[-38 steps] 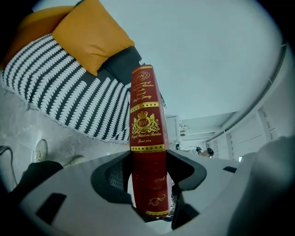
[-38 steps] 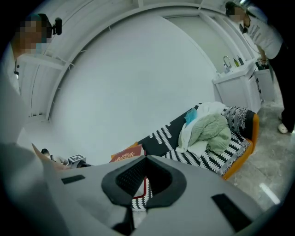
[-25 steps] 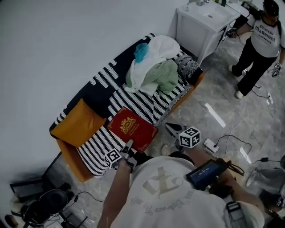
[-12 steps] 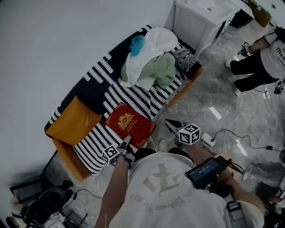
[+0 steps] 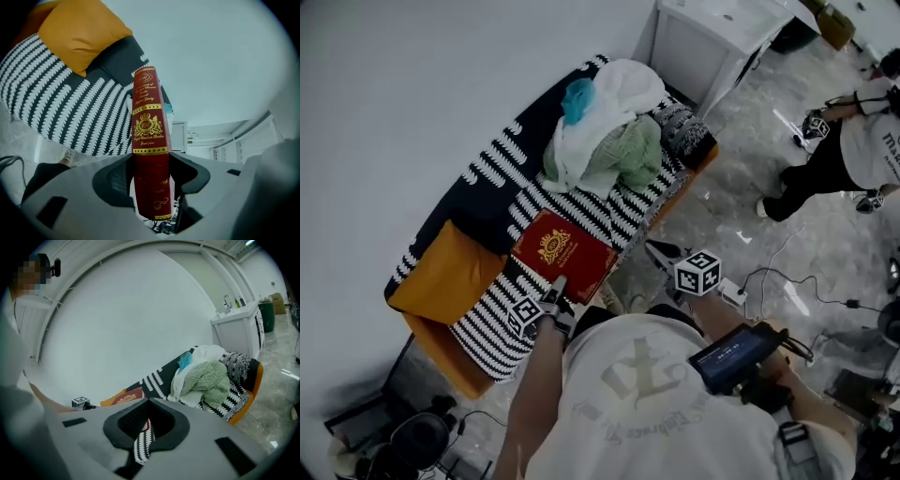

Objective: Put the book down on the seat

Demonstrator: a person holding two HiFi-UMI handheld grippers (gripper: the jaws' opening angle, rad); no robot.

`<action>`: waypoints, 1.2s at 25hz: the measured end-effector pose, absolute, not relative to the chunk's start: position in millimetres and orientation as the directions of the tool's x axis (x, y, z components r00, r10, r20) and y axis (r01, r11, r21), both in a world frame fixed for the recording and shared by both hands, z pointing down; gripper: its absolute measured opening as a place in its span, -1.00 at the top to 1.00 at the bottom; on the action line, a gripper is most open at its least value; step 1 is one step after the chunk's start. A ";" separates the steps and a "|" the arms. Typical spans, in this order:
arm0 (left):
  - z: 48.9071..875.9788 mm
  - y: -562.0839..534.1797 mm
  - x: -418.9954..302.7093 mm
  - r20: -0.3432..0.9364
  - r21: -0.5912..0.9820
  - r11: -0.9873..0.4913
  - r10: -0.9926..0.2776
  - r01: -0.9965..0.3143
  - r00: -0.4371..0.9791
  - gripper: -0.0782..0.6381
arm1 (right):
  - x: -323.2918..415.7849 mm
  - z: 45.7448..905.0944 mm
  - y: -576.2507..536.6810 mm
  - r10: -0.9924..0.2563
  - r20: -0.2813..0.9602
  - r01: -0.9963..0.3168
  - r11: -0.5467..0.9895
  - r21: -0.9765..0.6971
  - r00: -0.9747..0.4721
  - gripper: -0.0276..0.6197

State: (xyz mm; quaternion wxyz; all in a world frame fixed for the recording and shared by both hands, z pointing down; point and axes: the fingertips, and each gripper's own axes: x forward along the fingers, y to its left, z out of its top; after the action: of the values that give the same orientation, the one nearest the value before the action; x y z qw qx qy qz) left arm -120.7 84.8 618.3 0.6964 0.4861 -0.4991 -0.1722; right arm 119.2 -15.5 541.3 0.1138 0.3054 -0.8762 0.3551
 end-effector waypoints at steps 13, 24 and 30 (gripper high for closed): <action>634.1 48.6 -150.2 0.526 0.848 0.463 -0.687 -0.257 0.501 0.11 | 94.7 535.8 -49.8 -0.496 0.449 -0.669 0.526 -0.526 -0.743 0.87; 644.8 40.6 -166.4 0.546 0.833 0.497 -0.674 -0.241 0.497 0.11 | 83.8 539.6 -70.0 -0.490 0.470 -0.679 0.511 -0.527 -0.734 0.87; 664.5 25.4 -158.4 0.565 0.817 0.534 -0.660 -0.219 0.496 0.11 | 78.2 562.5 -87.8 -0.452 0.481 -0.660 0.510 -0.551 -0.751 0.87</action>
State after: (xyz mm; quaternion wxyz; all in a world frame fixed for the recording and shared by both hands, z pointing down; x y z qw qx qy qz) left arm -158.4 25.4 664.5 0.7332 0.4587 -0.4790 -0.1502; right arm 78.2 -87.8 562.5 0.1393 0.3241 -0.8578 0.3738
